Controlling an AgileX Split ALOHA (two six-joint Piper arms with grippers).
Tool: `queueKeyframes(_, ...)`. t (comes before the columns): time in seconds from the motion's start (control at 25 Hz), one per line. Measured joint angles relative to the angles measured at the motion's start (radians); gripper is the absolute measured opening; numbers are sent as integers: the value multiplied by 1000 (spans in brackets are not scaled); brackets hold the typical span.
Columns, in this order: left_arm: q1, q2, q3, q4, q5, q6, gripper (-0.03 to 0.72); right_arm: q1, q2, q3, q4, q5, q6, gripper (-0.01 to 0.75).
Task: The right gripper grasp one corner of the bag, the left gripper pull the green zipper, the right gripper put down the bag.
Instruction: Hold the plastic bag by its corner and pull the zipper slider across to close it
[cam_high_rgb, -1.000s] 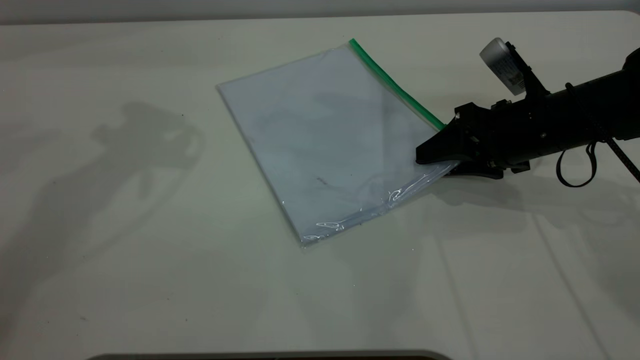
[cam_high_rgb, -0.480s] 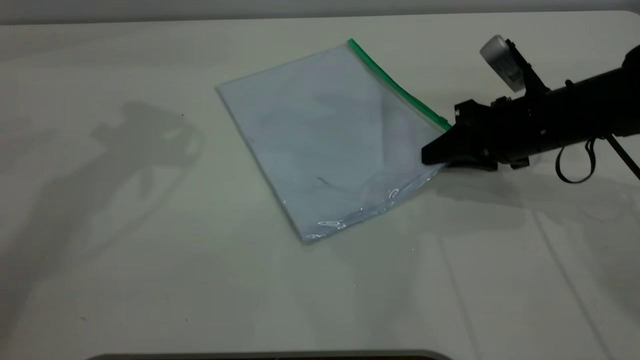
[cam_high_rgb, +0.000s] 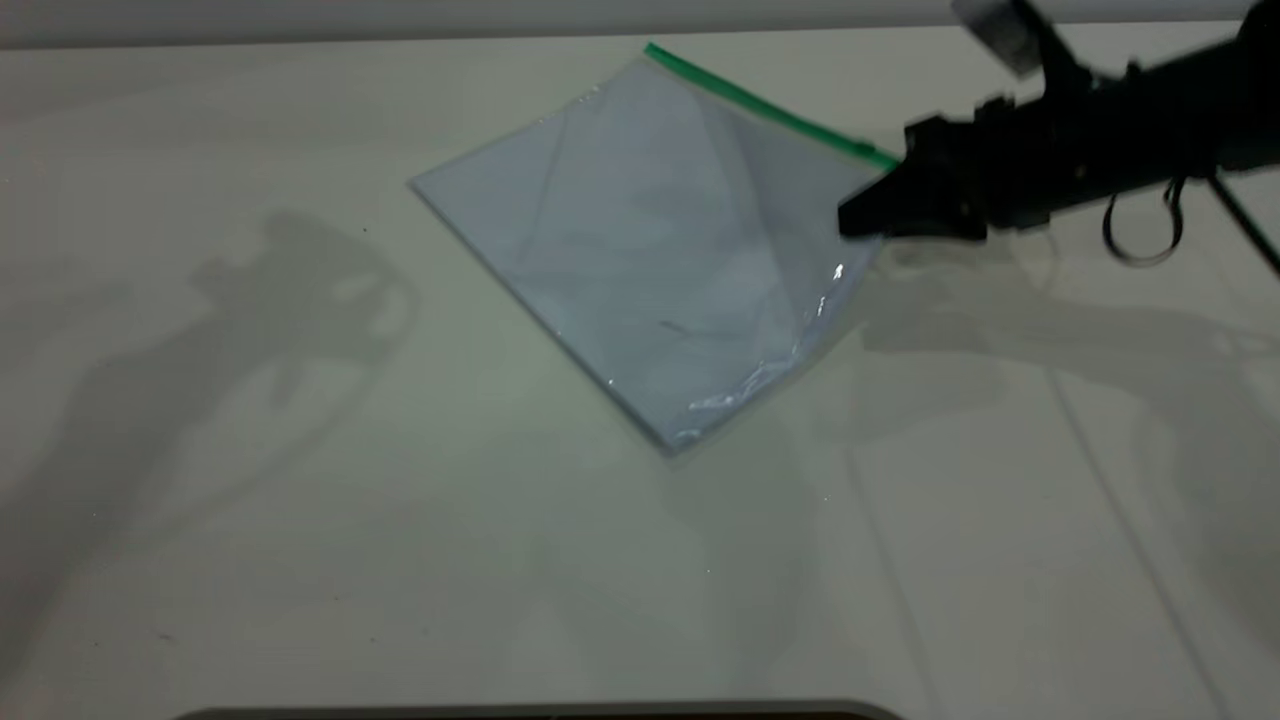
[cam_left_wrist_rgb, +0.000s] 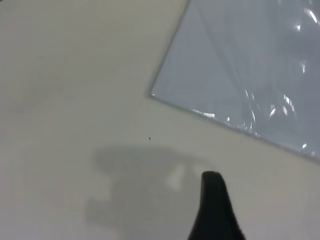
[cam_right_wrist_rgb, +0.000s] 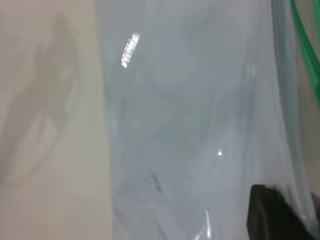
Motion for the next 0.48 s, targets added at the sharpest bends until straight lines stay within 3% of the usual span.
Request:
queueKeyframes(0.16, -5, 1, 0, -30, 9, 103, 590, 45, -87, 0, -39, -28, -13, 36)
queueKeyframes(0.32, -14, 24, -1, -131, 17, 237, 590, 122, -162, 0, -125, -137, -39, 36)
queueKeyframes(0.48, -54, 73, -4, -242, 23, 467, 590, 180, -198, 0, -190, -213, -37, 36)
